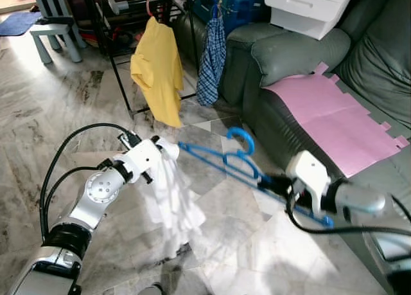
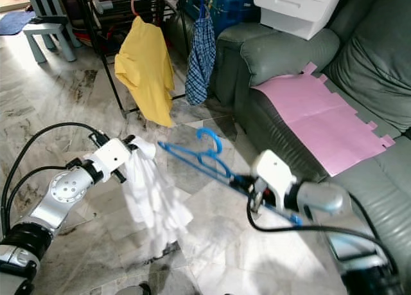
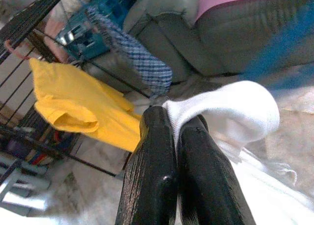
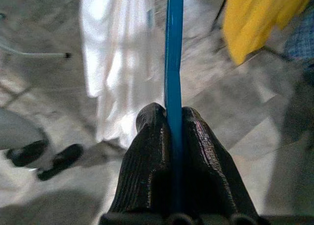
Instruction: Hang hanger
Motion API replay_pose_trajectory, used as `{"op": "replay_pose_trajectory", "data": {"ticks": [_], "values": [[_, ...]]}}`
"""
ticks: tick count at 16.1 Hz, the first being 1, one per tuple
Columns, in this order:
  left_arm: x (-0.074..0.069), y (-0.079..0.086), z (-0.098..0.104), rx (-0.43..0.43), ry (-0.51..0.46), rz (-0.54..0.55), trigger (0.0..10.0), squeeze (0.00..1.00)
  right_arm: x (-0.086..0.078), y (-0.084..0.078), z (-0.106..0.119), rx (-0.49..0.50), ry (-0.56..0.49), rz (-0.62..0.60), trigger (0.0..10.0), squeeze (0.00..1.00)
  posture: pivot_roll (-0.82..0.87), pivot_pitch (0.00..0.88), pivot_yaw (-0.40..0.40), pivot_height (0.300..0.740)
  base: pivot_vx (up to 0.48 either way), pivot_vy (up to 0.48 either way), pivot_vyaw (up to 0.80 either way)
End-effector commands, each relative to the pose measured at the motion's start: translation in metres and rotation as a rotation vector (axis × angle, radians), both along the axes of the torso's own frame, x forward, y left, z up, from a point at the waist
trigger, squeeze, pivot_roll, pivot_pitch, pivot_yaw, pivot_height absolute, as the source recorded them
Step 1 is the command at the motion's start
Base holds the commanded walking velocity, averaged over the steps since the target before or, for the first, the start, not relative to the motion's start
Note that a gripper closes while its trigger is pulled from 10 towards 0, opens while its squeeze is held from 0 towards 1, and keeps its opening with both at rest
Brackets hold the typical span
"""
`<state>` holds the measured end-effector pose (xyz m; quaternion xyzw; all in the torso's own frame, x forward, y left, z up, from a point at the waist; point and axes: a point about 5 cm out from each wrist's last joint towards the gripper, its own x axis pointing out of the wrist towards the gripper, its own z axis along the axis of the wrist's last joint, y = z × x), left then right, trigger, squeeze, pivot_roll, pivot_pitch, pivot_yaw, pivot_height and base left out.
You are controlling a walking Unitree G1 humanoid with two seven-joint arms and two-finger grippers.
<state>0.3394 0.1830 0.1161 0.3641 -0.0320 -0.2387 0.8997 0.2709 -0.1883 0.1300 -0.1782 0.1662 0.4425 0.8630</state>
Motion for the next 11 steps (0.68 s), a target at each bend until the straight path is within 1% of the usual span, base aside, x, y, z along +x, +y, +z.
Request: {"op": "replay_pose_trajectory", "data": {"ticks": [1,5,7,9,11], "values": [[0.006,-0.003,0.014,-0.017,-0.052,0.002,10.0,0.00,-0.005,0.002,0.001,0.014,0.018,0.027,10.0,0.00,-0.07,0.115,-0.028,0.740,0.000,0.000,0.00],[0.007,-0.006,0.016,-0.022,-0.068,-0.009,10.0,0.00,-0.010,0.007,-0.005,0.029,0.056,0.062,10.0,0.00,-0.07,0.109,-0.028,0.740,0.000,0.000,0.00],[0.005,-0.010,0.019,-0.034,-0.071,-0.053,10.0,0.00,-0.005,0.003,-0.005,0.020,0.040,0.036,10.0,0.00,-0.07,0.108,-0.030,0.740,0.000,0.000,0.00],[0.003,-0.014,0.020,-0.057,-0.081,-0.082,10.0,0.00,0.004,0.000,-0.003,0.008,-0.005,-0.008,10.0,0.00,-0.06,0.106,-0.032,0.740,0.000,0.000,0.00],[0.001,-0.017,0.020,-0.059,-0.085,-0.107,10.0,0.00,0.008,0.000,-0.002,0.003,-0.025,-0.025,10.0,0.00,-0.06,0.106,-0.032,0.740,0.000,0.000,0.00]]}}
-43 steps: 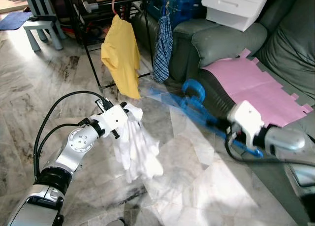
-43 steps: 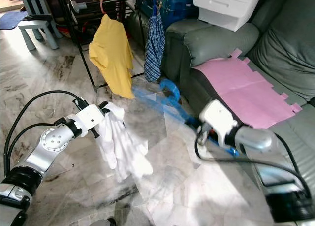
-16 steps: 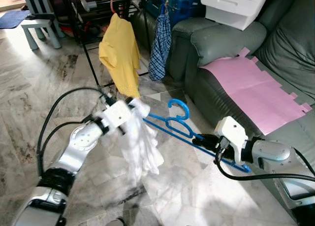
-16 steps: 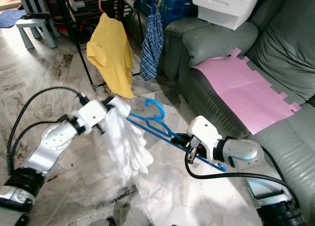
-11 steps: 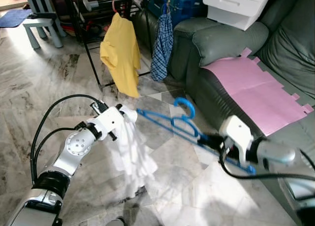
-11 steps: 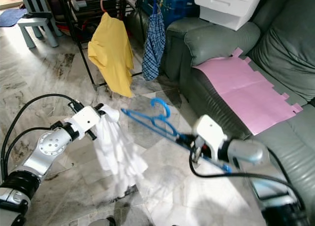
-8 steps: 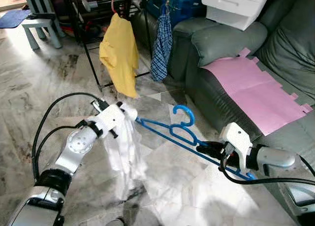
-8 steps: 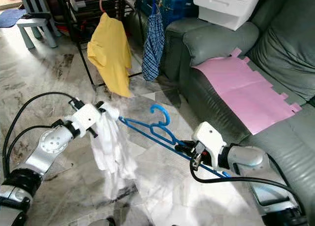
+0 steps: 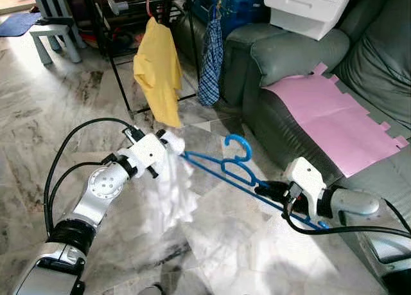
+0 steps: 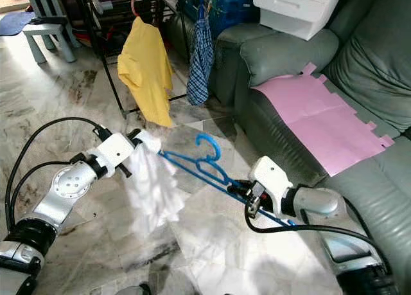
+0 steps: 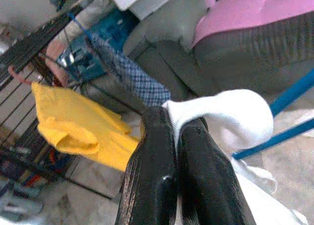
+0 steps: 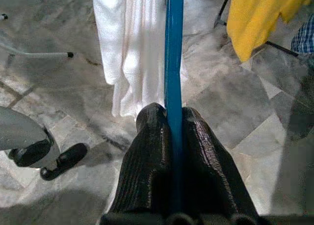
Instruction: Hang hanger
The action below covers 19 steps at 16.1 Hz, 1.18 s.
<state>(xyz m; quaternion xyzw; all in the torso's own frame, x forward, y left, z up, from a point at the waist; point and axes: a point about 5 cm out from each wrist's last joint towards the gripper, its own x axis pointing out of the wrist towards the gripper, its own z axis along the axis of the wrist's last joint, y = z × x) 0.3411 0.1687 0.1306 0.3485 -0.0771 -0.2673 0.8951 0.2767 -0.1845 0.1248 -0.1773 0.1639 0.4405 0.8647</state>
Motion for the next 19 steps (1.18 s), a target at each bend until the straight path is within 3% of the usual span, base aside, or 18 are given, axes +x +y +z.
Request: {"op": "replay_pose_trajectory", "data": {"ticks": [1,7,11,12,14,16,19], "values": [[-0.002,-0.005,0.008,-0.024,-0.041,-0.037,10.0,0.00,0.003,-0.004,0.003,0.003,-0.023,-0.023,10.0,0.00,-0.06,0.104,-0.033,0.740,0.000,0.000,0.00],[-0.005,-0.024,0.021,-0.079,-0.097,-0.124,10.0,0.00,0.005,-0.003,0.001,0.014,-0.019,-0.022,10.0,0.00,-0.06,0.104,-0.033,0.740,0.000,0.000,0.00],[-0.018,-0.051,0.031,-0.131,-0.107,-0.270,10.0,0.00,0.007,-0.003,-0.003,0.015,-0.019,-0.037,10.0,0.00,-0.06,0.105,-0.032,0.740,0.000,0.000,0.00],[-0.021,-0.057,0.034,-0.161,-0.093,-0.305,10.0,0.00,0.008,-0.003,-0.004,0.020,-0.016,-0.042,10.0,0.00,-0.06,0.105,-0.032,0.740,0.000,0.000,0.00],[-0.037,-0.082,0.050,-0.314,-0.032,-0.435,10.0,0.00,0.010,0.000,-0.008,0.084,0.016,-0.067,10.0,0.00,-0.04,0.104,-0.037,0.740,0.000,0.000,0.00],[-0.046,-0.094,0.055,-0.301,-0.012,-0.528,10.0,0.00,0.012,0.000,-0.012,0.081,0.022,-0.076,10.0,0.00,-0.04,0.102,-0.037,0.740,0.000,0.000,0.00],[-0.056,-0.095,0.055,-0.266,0.085,-0.606,10.0,0.00,0.016,-0.007,-0.019,0.067,0.023,-0.126,10.0,0.00,-0.04,0.103,-0.035,0.740,0.000,0.000,0.00]]}}
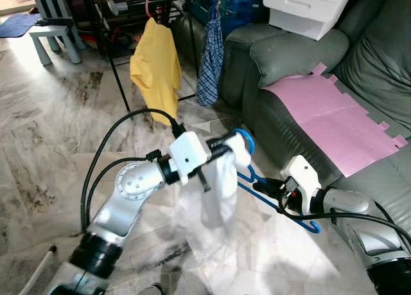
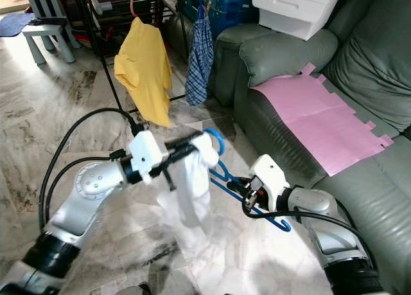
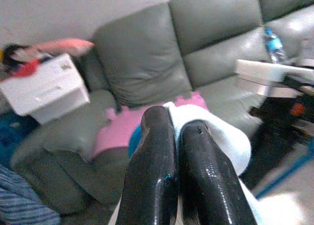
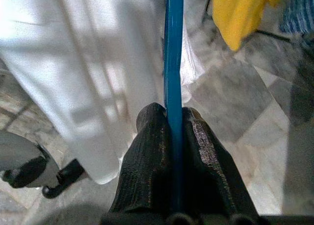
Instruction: Hang hanger
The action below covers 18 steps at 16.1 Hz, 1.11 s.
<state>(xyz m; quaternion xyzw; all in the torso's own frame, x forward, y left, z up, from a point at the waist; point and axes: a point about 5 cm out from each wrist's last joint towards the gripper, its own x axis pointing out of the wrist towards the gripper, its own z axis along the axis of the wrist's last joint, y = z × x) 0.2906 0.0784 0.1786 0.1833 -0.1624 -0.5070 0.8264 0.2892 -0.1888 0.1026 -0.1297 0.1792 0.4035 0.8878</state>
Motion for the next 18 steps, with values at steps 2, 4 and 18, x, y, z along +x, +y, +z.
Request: {"op": "replay_pose_trajectory", "data": {"ticks": [2,4,18], "values": [[-0.013,-0.005,0.009,0.012,0.029,-0.088,10.0,0.00,0.014,-0.012,0.000,-0.003,-0.045,-0.140,10.0,0.00,-0.04,0.104,-0.035,0.740,0.000,0.000,0.00],[-0.016,-0.003,0.008,0.033,0.053,-0.107,10.0,0.00,0.030,-0.026,0.004,0.048,-0.074,-0.337,10.0,0.00,-0.04,0.104,-0.034,0.740,0.000,0.000,0.00],[-0.012,-0.013,-0.062,0.088,0.064,0.193,10.0,0.00,0.078,0.009,0.125,1.224,-0.056,-0.635,10.0,0.00,-0.05,0.111,-0.027,0.740,0.000,0.000,0.00]]}}
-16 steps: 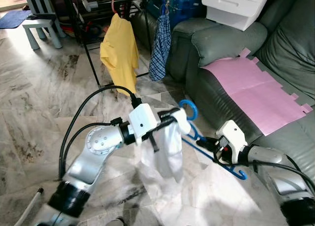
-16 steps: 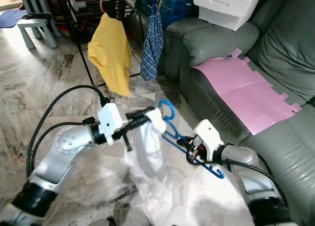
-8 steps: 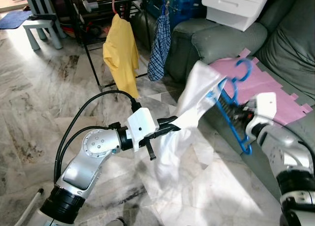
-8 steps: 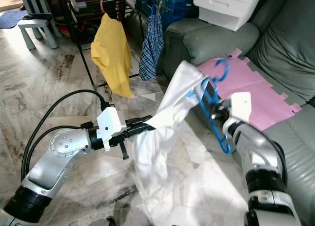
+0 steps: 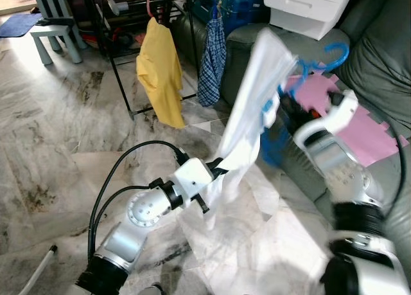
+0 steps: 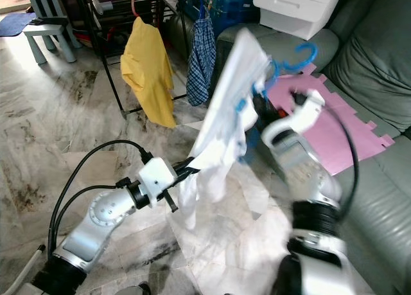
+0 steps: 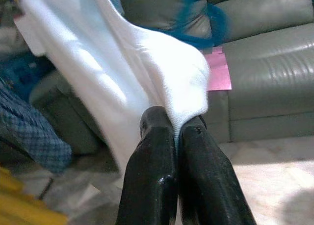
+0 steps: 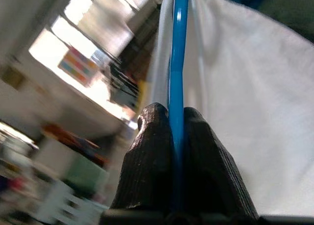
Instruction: Hang hanger
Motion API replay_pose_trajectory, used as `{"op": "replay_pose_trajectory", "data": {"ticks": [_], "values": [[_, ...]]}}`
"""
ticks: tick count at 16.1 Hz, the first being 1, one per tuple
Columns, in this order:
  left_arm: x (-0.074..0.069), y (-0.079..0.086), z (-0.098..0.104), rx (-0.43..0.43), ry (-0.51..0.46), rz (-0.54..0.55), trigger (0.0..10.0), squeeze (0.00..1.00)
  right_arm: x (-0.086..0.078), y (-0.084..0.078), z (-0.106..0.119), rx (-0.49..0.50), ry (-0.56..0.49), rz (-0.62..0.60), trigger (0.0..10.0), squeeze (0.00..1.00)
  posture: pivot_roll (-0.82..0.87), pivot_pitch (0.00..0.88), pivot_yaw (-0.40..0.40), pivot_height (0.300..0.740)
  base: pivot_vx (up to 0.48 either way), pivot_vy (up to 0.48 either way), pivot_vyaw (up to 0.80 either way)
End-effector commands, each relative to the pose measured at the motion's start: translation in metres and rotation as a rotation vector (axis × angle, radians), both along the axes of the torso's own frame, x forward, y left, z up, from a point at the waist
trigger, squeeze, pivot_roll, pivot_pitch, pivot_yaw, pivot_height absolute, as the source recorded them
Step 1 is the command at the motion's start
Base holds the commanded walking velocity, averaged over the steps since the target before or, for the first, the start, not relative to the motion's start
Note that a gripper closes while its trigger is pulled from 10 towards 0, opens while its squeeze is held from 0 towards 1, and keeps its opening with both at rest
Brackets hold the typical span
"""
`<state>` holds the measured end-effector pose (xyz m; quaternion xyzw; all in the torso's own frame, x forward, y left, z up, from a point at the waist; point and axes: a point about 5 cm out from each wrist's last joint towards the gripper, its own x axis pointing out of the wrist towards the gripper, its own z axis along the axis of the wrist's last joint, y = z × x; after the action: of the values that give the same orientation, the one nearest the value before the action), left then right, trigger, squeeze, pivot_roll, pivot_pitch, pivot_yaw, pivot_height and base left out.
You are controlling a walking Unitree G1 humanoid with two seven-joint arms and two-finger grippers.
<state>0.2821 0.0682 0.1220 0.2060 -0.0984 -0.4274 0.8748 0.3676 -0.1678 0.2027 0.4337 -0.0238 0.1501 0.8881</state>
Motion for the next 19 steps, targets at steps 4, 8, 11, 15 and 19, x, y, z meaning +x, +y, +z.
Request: {"op": "replay_pose_trajectory", "data": {"ticks": [4,8,11,15,19], "values": [[0.000,-0.009,0.002,-0.013,-0.069,0.001,10.0,0.00,0.004,-0.004,-0.004,-0.136,0.080,-0.137,10.0,0.00,-0.04,0.111,-0.034,0.740,0.000,0.000,0.00],[-0.004,-0.012,0.002,-0.022,-0.091,-0.012,10.0,0.00,0.002,-0.038,-0.020,-0.347,0.150,-0.287,10.0,0.00,-0.05,0.117,-0.033,0.740,0.000,0.000,0.00],[-0.008,-0.015,-0.004,-0.009,-0.068,-0.034,10.0,0.00,-0.001,-0.041,-0.022,-0.647,0.087,-0.334,10.0,0.00,-0.05,0.117,-0.034,0.740,0.000,0.000,0.00],[-0.019,-0.018,-0.035,0.041,0.109,-0.087,10.0,0.00,0.004,-0.031,-0.005,-0.649,-0.033,-0.354,10.0,0.00,-0.05,0.116,-0.032,0.740,0.000,0.000,0.00],[-0.016,-0.018,-0.045,0.022,0.176,-0.052,10.0,1.00,0.001,-0.006,0.000,-0.648,-0.133,-0.266,10.0,0.00,-0.05,0.118,-0.035,0.740,0.000,0.000,0.00]]}}
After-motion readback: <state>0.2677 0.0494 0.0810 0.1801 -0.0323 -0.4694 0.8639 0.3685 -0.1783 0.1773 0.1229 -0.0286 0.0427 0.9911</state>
